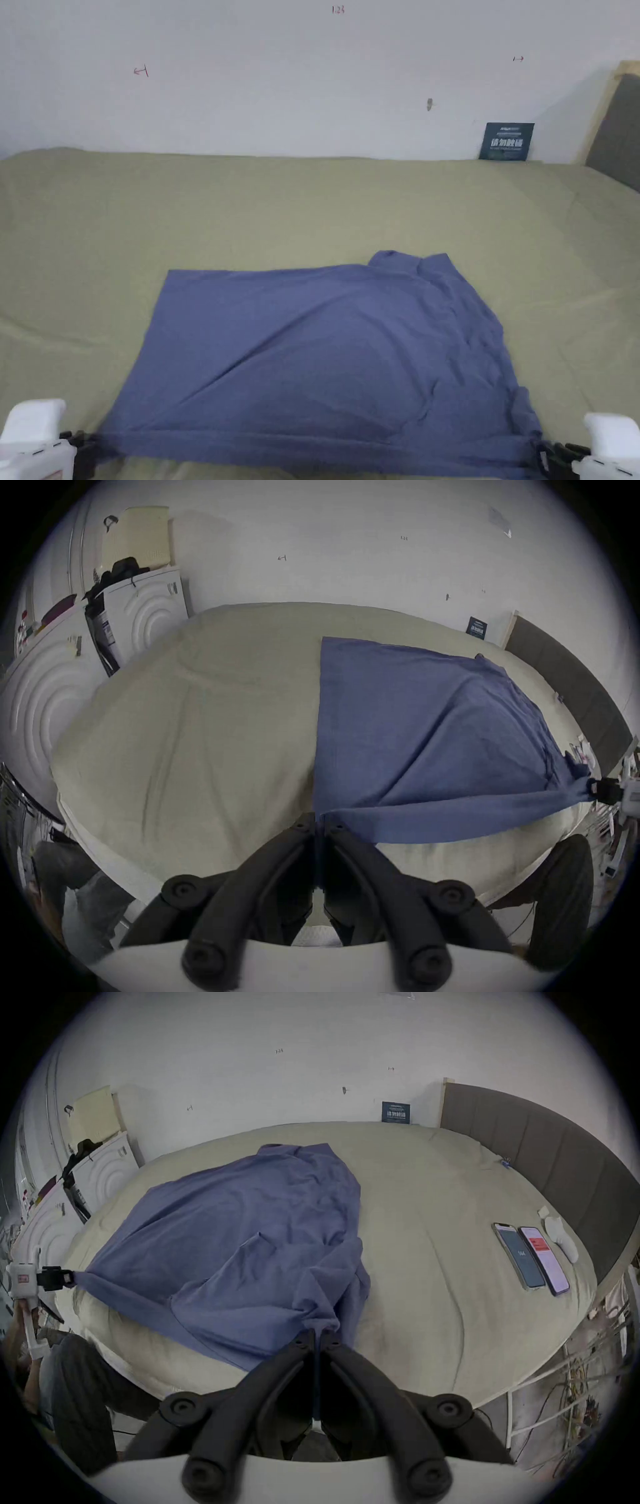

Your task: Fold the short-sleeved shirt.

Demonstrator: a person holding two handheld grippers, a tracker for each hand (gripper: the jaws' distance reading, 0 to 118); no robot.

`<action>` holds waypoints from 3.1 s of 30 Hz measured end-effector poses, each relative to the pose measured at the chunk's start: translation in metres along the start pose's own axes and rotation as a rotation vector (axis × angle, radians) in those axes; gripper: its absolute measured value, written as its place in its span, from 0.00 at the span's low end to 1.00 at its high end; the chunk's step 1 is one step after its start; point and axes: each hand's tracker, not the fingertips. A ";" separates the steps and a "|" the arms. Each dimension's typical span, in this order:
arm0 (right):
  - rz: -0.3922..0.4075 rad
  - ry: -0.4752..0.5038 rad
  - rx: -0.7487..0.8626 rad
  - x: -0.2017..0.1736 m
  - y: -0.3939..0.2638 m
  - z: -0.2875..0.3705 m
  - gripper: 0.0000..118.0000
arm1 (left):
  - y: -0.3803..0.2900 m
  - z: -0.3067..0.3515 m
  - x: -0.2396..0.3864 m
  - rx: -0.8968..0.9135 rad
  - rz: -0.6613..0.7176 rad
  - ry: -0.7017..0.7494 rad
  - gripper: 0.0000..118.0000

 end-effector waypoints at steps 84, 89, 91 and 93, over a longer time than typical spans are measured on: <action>-0.026 -0.057 -0.094 0.017 0.202 -0.160 0.96 | 0.176 -0.153 0.033 -0.037 0.017 0.035 1.00; -0.030 -0.079 -0.046 0.026 0.171 -0.120 0.59 | 0.151 -0.105 0.022 -0.015 0.012 0.027 0.61; -0.048 -0.094 -0.036 0.025 0.154 -0.105 0.00 | 0.139 -0.096 0.021 -0.042 0.023 -0.001 0.00; -0.060 -0.109 -0.022 0.026 0.133 -0.095 0.00 | 0.122 -0.094 0.020 -0.081 0.012 -0.017 0.00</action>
